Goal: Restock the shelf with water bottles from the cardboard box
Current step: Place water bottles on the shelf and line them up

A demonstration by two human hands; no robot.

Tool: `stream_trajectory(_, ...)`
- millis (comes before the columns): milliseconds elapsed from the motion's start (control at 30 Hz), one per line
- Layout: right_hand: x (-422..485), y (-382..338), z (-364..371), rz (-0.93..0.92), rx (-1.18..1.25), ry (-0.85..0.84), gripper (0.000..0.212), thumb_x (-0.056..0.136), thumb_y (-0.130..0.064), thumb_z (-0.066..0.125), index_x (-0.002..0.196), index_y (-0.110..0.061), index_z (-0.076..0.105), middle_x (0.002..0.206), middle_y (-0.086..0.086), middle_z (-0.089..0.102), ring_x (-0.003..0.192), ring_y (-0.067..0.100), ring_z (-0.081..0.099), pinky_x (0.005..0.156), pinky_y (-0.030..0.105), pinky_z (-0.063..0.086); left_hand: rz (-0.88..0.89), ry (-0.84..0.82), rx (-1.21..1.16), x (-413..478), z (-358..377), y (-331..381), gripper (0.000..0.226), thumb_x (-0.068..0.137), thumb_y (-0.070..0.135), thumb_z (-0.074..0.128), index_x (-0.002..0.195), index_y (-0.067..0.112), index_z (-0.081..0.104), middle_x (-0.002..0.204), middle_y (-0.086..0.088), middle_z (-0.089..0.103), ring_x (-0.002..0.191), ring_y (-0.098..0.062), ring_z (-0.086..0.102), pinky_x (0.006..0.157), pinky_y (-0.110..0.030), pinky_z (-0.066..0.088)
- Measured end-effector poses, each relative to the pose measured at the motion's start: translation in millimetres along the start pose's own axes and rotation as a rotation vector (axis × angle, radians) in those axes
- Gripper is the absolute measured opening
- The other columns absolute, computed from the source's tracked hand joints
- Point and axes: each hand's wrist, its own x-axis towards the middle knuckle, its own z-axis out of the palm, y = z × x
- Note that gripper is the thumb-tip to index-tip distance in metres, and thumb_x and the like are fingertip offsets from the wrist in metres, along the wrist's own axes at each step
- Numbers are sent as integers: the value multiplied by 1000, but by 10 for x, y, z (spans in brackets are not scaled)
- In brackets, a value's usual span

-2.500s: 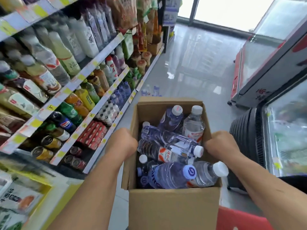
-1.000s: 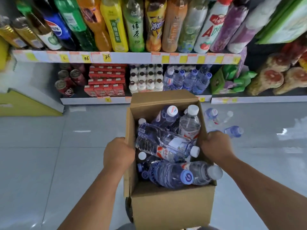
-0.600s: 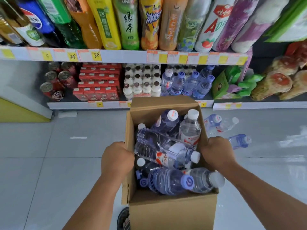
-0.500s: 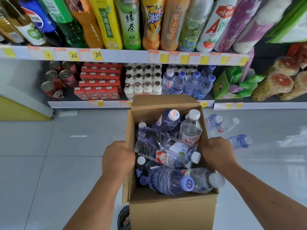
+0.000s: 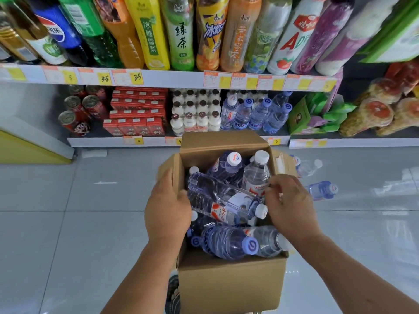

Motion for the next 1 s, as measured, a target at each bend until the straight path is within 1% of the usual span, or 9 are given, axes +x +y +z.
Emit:
stream_trajectory(67, -7, -98, 26, -3, -58, -267, 24, 85, -34, 65, 105, -23, 59, 99, -5, 60, 87, 21, 61, 72, 31, 47, 180, 69, -30, 50, -4, 153, 55, 90, 15, 64, 142, 25, 48, 138, 0, 59, 117, -24, 61, 96, -29, 45)
stream_trajectory(200, 49, -132, 127, 55, -160, -610, 59, 81, -41, 72, 130, -23, 44, 108, 4, 66, 93, 22, 63, 74, 31, 49, 278, -141, -115, 78, 149, 330, 51, 89, 14, 67, 136, 26, 57, 137, 6, 60, 121, -14, 58, 105, -26, 41)
stream_trajectory(400, 81, -196, 163, 67, -187, -640, 57, 79, -35, 74, 124, -18, 45, 99, 5, 66, 88, 23, 63, 73, 35, 55, 150, -298, -268, -50, 192, 241, 64, 85, 6, 68, 139, 37, 52, 124, 23, 49, 120, 4, 47, 100, -14, 35)
stream_trajectory(533, 43, -477, 49, 32, -157, -505, 48, 77, -39, 70, 115, -19, 48, 101, 6, 62, 87, 23, 61, 74, 34, 55, 168, -362, -279, -118, -7, 348, 70, 85, 4, 66, 142, 40, 47, 120, 26, 50, 106, 13, 48, 88, 1, 33)
stream_trajectory(667, 3, -787, -262, -13, -174, -420, 59, 77, -39, 67, 129, -19, 49, 116, 13, 54, 96, 32, 60, 80, 34, 52, 162, -401, -328, -178, -338, 520, 72, 84, 4, 71, 144, 35, 46, 113, 37, 46, 107, 21, 51, 97, -13, 44)
stream_trajectory(767, 21, -1042, -741, -72, -190, -383, 61, 76, -41, 67, 132, -25, 52, 115, 11, 54, 98, 30, 59, 72, 27, 44, 211, -424, -322, -250, -695, 821, 75, 82, 7, 75, 143, 38, 46, 119, 29, 50, 110, 6, 55, 98, -23, 49)
stream_trajectory(867, -16, -1398, -1390, -134, -152, -356, 52, 72, -41, 65, 123, -30, 58, 99, 5, 54, 89, 25, 57, 65, 25, 36, 299, -482, -317, -420, -1100, 1158, 80, 76, 7, 78, 142, 38, 46, 113, 40, 36, 98, 29, 46, 82, -1, 43)
stream_trajectory(933, -23, -1711, -1935, -162, -127, -328, 53, 67, -42, 62, 120, -36, 59, 94, -1, 52, 84, 23, 56, 65, 26, 38, 279, -548, -354, -537, -1429, 1404, 84, 75, 7, 78, 139, 49, 44, 110, 45, 28, 86, 28, 52, 72, 0, 44)
stream_trajectory(1000, -35, -2028, -2442, -199, -122, -312, 61, 64, -43, 63, 125, -40, 57, 96, -4, 51, 87, 23, 59, 68, 28, 45, 306, -577, -395, -656, -1713, 1629, 81, 74, 12, 79, 124, 64, 42, 119, 42, 37, 93, 31, 49, 74, 1, 43)
